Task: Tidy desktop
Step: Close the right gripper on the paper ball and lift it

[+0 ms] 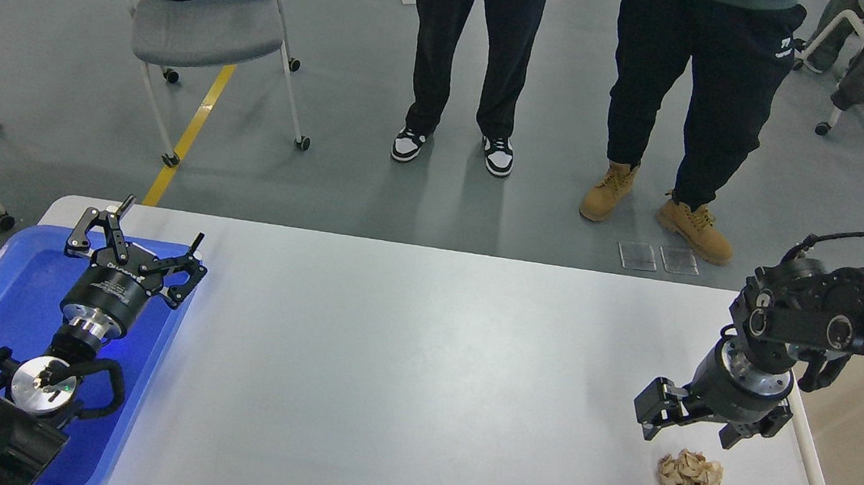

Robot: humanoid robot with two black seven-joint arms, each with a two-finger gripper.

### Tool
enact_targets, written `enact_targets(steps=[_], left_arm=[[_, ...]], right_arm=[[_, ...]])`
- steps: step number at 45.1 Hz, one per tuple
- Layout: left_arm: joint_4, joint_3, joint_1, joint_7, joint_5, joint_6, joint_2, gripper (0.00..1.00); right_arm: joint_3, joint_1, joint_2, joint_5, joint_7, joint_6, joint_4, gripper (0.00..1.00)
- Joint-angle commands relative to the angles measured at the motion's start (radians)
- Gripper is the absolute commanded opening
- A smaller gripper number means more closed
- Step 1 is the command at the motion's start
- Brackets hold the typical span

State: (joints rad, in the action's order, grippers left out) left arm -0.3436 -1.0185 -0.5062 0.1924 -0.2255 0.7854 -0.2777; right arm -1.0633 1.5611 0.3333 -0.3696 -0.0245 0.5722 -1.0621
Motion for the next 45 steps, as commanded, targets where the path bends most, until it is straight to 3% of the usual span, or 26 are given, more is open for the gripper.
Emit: enact_targets(steps=[1, 45], left_arm=[[0.000, 0.000, 0.000, 0.001, 0.000, 0.000, 0.000, 1.00], [0.000, 0.000, 0.000, -0.001, 0.000, 0.000, 0.000, 1.00]], right_arm=[[0.031, -0.088, -0.007, -0.028, 0.000, -0.051, 0.051, 1.00], [0.036, -0.228, -0.022, -0.175, 0.000, -0.179, 0.122, 0.98]])
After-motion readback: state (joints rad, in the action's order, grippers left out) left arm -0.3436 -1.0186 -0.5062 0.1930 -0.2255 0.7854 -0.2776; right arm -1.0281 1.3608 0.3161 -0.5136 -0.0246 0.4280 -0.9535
